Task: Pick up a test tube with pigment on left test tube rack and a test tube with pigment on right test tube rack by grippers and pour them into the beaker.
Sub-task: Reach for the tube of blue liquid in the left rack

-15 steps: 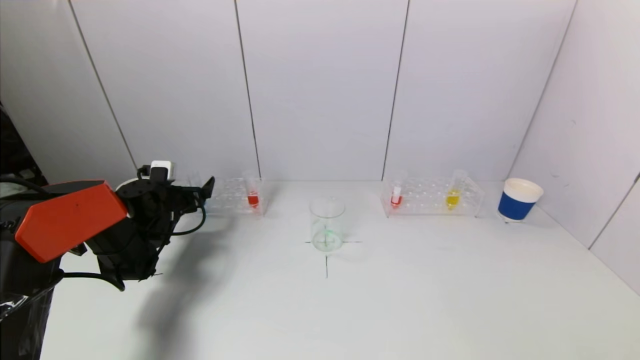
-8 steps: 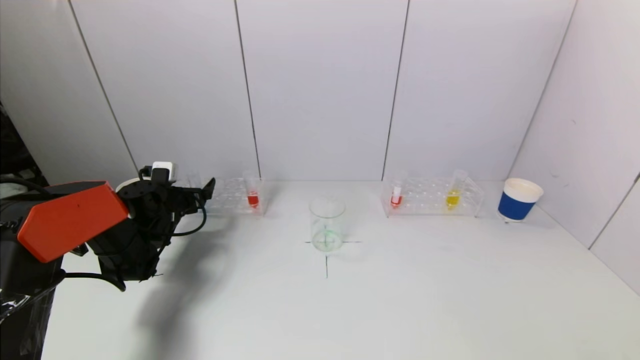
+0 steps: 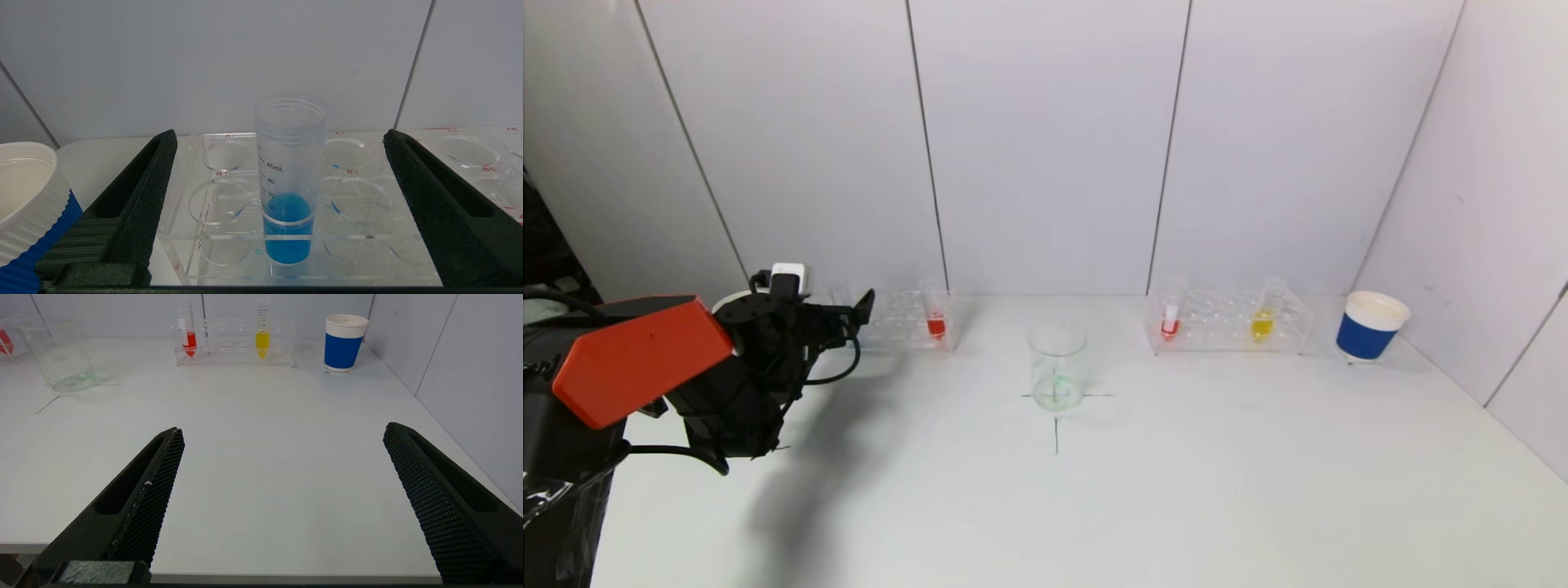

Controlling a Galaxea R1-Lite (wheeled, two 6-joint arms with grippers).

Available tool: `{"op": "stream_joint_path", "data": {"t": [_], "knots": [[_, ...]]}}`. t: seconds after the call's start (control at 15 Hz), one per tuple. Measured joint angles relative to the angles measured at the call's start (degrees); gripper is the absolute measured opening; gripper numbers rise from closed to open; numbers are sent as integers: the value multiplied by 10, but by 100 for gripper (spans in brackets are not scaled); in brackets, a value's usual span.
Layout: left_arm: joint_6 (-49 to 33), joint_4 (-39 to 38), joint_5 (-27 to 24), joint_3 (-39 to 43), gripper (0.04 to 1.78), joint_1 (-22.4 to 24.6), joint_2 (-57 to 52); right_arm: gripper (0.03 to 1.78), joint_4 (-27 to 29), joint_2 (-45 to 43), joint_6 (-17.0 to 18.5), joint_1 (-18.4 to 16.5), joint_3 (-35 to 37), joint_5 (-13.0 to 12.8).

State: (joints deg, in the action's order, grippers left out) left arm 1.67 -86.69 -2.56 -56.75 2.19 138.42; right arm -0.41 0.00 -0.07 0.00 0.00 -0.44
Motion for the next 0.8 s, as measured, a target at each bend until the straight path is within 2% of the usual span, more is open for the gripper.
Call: {"op": "stream_joint_path", "data": {"t": [0.2,0.4,0.6,0.8], "knots": [[0,0,0,0,176,0,0,177,0,0,0,0,0,0],[1,1,0,-1,159,-1,0,177,0,0,0,0,0,0],[1,1,0,-1,119,-1,0,177,0,0,0,0,0,0],[1,1,0,-3,62,-2,0,177,0,0,0,0,0,0]]}}
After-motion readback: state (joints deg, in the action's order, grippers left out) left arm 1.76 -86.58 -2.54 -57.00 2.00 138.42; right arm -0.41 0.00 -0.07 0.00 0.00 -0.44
